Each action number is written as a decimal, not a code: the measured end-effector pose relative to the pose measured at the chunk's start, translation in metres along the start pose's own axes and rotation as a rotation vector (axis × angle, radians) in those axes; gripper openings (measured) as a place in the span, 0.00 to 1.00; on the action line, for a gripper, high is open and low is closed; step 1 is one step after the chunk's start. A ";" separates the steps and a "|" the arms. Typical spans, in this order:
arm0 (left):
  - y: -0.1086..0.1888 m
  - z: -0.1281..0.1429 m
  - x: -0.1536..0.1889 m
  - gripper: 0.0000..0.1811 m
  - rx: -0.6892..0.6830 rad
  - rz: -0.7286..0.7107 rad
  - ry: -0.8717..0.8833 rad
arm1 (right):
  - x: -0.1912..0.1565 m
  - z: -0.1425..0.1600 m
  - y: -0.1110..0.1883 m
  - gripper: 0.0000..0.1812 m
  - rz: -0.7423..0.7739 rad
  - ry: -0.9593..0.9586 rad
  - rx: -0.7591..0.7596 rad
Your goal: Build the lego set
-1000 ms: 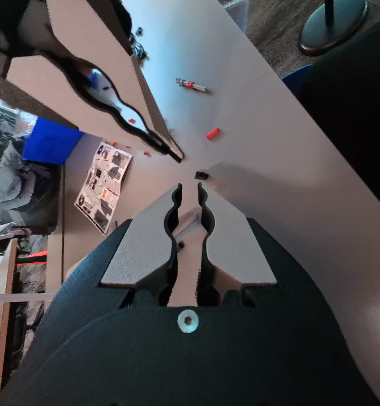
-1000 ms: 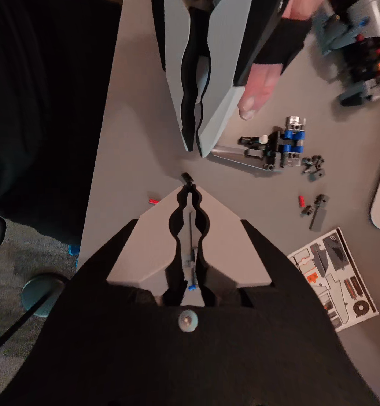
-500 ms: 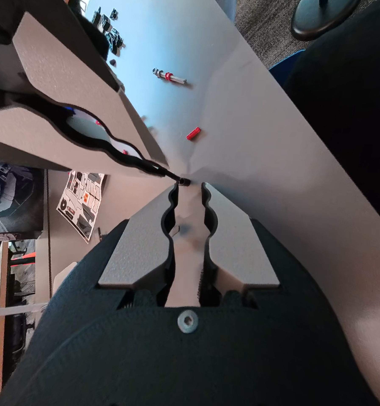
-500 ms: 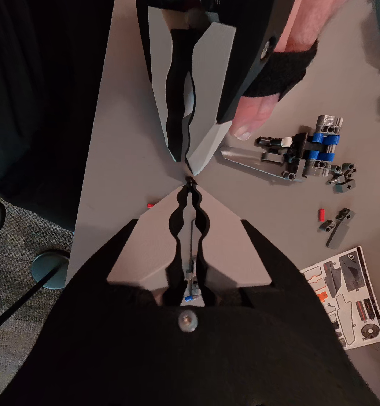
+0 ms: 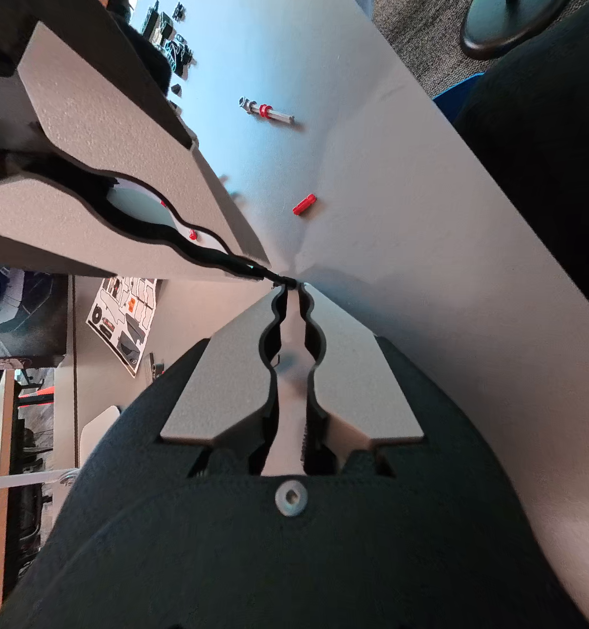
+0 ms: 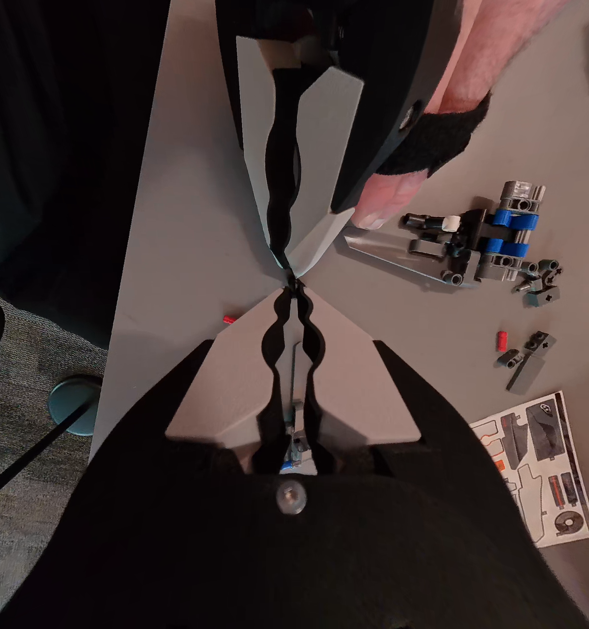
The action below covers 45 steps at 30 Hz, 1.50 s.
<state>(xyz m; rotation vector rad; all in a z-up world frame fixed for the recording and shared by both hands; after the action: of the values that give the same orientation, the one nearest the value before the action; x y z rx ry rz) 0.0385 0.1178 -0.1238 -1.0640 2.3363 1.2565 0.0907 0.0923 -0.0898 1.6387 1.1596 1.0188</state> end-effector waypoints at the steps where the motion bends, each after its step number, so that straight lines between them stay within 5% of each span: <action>1: 0.000 0.000 0.000 0.02 0.001 -0.001 0.000 | 0.000 0.000 0.000 0.00 -0.004 0.001 -0.004; 45: -0.005 -0.004 0.001 0.02 -0.007 -0.046 -0.065 | -0.003 -0.004 0.000 0.00 -0.056 0.020 -0.079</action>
<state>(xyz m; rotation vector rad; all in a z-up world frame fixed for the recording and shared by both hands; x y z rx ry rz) 0.0416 0.1128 -0.1249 -1.0571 2.2478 1.2639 0.0862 0.0900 -0.0889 1.5293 1.1575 1.0340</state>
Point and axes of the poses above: each gripper's, where its closed fingertips meet, y back along the fingers, z out of its underside, x = y × z across the jaws, the point moved 5 cm from there along y, back along the fingers, and after that the axes turned 9 degrees about y, right-handed, at the moved point
